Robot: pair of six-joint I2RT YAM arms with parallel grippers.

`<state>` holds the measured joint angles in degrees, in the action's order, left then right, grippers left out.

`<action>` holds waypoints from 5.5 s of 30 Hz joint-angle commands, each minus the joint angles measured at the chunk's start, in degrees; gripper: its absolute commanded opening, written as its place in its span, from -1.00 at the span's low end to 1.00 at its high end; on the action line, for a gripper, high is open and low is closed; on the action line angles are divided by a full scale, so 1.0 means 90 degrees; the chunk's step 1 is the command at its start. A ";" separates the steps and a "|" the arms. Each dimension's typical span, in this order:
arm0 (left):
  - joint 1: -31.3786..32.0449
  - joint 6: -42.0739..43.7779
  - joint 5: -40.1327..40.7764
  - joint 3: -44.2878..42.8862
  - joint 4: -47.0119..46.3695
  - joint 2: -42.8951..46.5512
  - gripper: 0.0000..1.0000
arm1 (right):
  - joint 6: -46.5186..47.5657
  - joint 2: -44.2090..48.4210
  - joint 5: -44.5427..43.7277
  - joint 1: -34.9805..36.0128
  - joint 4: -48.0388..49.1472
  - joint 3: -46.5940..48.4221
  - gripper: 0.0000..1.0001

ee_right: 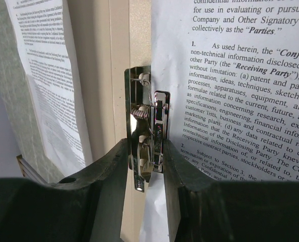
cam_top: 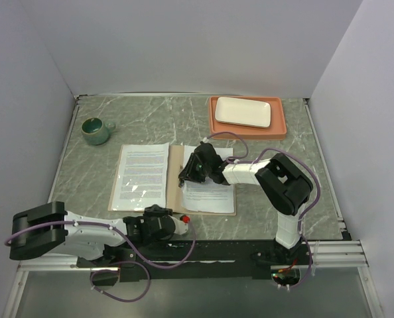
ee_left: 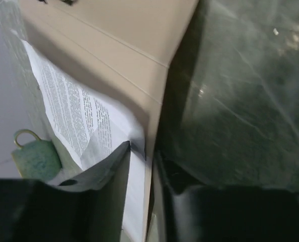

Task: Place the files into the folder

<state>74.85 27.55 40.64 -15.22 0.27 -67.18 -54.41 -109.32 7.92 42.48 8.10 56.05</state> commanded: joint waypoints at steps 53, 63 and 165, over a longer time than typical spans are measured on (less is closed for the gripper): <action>0.1400 0.0143 0.2574 -0.1111 0.4548 -0.5729 -0.98 | 0.3047 0.1884 -0.0079 0.0075 -0.4151 0.2334 -0.05; 0.1527 0.0679 0.2603 -0.1218 0.5145 -0.5573 -0.98 | 0.4082 0.1239 0.0301 0.0329 -0.3907 0.3088 -0.04; 0.1527 0.2144 0.2301 -0.3182 0.8730 -0.7301 -0.98 | 0.4786 0.0565 -0.2071 0.1511 -0.6143 0.7034 0.66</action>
<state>88.64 47.22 76.62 -49.80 91.98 -121.03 -10.92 -105.91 -7.53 55.64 -46.39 121.30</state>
